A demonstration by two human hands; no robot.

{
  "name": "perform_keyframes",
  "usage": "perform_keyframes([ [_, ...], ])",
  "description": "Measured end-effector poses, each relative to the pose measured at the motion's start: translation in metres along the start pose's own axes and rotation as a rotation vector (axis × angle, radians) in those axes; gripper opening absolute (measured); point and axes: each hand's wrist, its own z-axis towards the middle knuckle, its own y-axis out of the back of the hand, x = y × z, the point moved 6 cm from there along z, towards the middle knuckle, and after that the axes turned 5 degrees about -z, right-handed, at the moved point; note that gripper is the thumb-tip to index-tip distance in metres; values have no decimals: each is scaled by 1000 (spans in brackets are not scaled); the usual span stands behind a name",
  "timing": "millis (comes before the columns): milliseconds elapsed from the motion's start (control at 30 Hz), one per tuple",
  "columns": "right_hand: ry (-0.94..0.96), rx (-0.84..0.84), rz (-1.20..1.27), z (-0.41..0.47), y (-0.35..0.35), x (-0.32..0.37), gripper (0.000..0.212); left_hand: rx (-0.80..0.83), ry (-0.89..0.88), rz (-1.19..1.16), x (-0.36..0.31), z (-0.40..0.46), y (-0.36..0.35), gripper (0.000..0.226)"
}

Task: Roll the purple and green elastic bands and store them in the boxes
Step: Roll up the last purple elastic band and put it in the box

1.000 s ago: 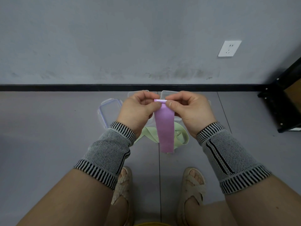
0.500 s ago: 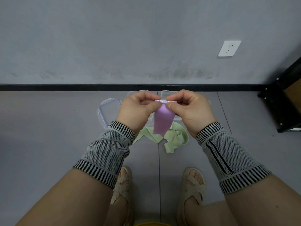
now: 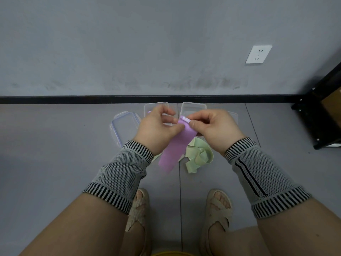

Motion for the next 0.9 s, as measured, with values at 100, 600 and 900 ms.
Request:
perform_keyframes([
  [100, -107, -2, 208, 0, 4, -7, 21, 85, -13, 89, 2, 0, -7, 14],
  [600, -236, 77, 398, -3, 2, -11, 16, 40, -187, 42, -18, -5, -3, 27],
  [900, -253, 116, 411, -2, -4, -14, 15, 38, -216, 37, -20, -6, -4, 26],
])
